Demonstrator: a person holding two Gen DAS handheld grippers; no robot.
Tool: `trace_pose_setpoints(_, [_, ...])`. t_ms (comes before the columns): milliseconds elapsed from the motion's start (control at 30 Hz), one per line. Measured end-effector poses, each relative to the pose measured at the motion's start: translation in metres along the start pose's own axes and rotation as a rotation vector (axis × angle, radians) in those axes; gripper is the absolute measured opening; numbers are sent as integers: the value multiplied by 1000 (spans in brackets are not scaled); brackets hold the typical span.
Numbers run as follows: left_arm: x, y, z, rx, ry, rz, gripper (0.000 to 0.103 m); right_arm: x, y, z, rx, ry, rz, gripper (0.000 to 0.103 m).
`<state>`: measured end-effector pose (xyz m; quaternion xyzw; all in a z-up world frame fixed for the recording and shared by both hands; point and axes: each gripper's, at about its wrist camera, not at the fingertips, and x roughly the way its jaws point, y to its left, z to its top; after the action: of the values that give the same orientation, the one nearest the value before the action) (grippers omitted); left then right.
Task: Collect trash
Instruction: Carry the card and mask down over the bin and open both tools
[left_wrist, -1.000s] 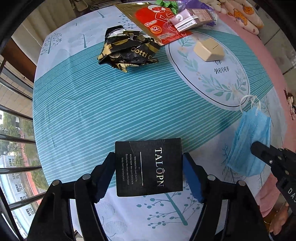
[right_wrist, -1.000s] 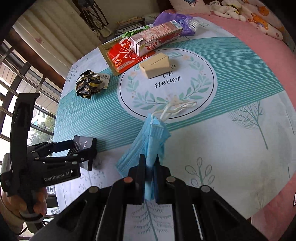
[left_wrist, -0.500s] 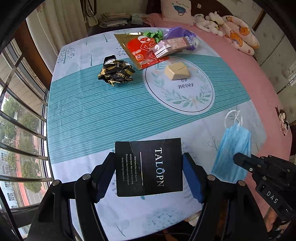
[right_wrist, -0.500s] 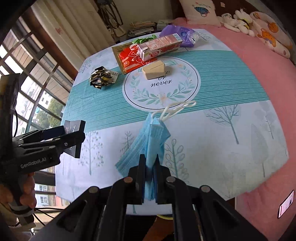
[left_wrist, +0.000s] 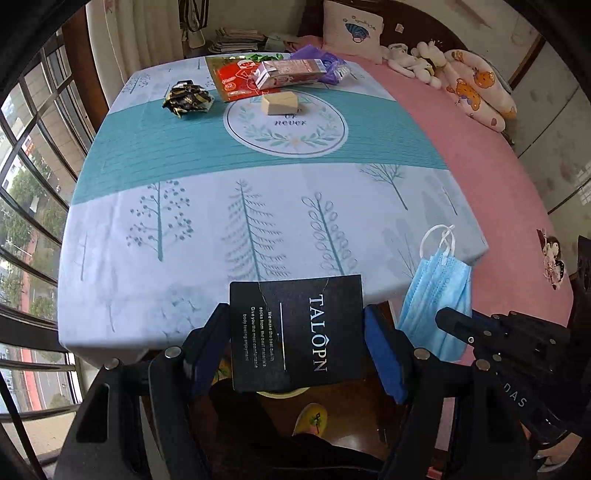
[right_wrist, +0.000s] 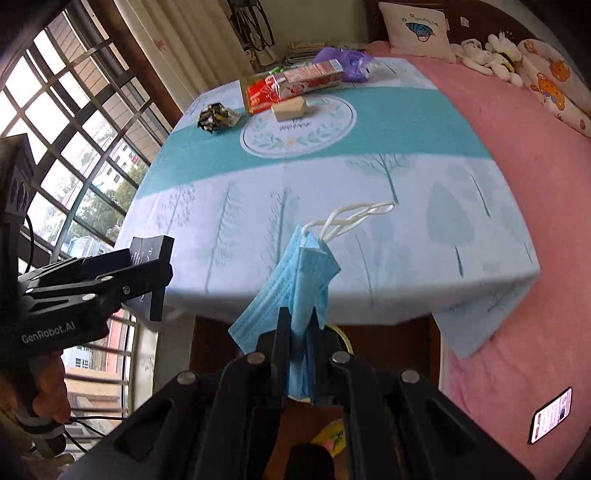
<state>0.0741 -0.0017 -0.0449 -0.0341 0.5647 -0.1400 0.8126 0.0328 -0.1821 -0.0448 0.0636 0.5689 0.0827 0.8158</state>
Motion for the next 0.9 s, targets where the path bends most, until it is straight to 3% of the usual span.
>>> trace_pose_setpoints(200, [18, -25, -40, -3, 64, -11, 70, 12, -22, -43, 46, 65, 34, 6])
trace_pose_setpoints(367, [47, -31, -65, 1, 114, 0, 70, 48, -31, -75, 59, 134, 44, 6])
trace_pose_setpoints(700, [153, -15, -121, 20, 197, 21, 70, 168, -47, -124, 111, 245, 31, 7])
trace_pose_setpoints(900, [231, 0, -155, 57, 200, 33, 71, 247, -55, -147, 102, 276, 11, 7])
